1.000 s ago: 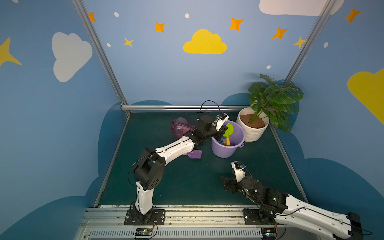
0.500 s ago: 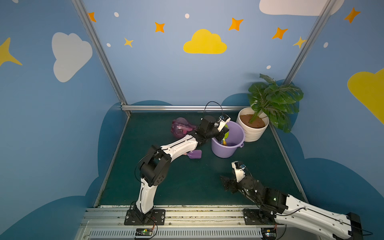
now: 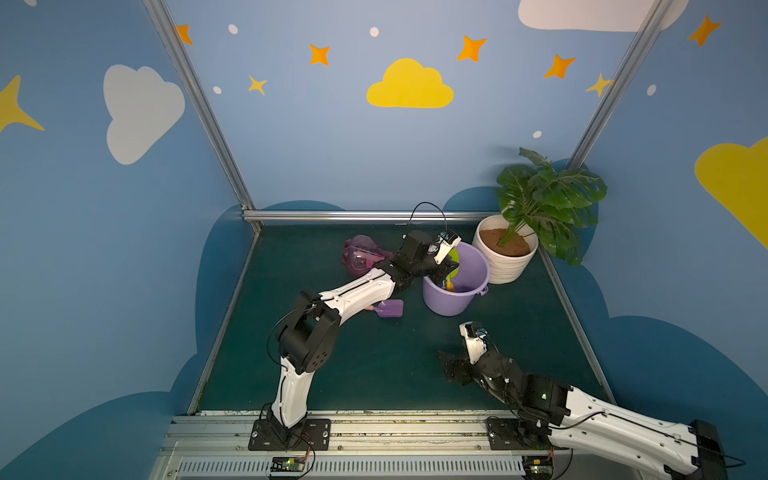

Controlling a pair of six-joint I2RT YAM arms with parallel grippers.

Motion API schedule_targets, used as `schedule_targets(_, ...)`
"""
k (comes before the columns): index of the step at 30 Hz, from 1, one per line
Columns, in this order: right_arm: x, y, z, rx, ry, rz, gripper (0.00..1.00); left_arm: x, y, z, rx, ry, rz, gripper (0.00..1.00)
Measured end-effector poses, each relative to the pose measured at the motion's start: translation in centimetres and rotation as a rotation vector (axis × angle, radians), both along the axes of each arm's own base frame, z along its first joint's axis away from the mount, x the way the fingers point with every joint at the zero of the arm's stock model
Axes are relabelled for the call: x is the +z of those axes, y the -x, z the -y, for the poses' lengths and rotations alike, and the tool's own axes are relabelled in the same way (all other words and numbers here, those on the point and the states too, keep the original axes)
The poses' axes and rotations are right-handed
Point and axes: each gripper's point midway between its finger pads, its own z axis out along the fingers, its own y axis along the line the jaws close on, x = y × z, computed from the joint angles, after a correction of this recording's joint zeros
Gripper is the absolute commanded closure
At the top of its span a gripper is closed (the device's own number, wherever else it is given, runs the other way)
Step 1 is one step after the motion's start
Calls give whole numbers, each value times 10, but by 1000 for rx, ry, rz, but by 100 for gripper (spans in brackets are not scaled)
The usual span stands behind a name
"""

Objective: Organize the gardening tools
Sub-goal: Place the gardening tool in the container, then pick up the gardening tool from the center of the board.

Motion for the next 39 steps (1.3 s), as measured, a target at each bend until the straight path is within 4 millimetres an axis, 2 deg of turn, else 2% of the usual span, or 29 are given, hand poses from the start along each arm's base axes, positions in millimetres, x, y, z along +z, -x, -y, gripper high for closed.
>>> schedule_targets(4,-8,0,-2,7,32,-17,8,30,20,-18,-16,15,24,57)
schedule_targets(10,-15,1,-7,22,60,-40,8,88,51,-61,-7,51,126,55)
schedule_targets(13,-13,0,-12,30,62,-47,8,96,58,-83,26,46,154,54)
schedule_targets(15,-12,0,-17,36,62,-53,8,91,61,-98,51,29,157,54)
schedule_targets(19,-16,-1,-25,49,86,-74,8,59,62,-127,115,-22,115,54)
schedule_targets(24,-21,-2,-37,72,125,-104,9,25,67,-153,176,-56,40,54)
schedule_targets(30,-23,-7,-60,114,175,-136,12,8,77,-180,252,-63,2,54)
schedule_targets(39,-45,-14,-78,155,253,-217,16,-11,90,-230,382,-97,14,55)
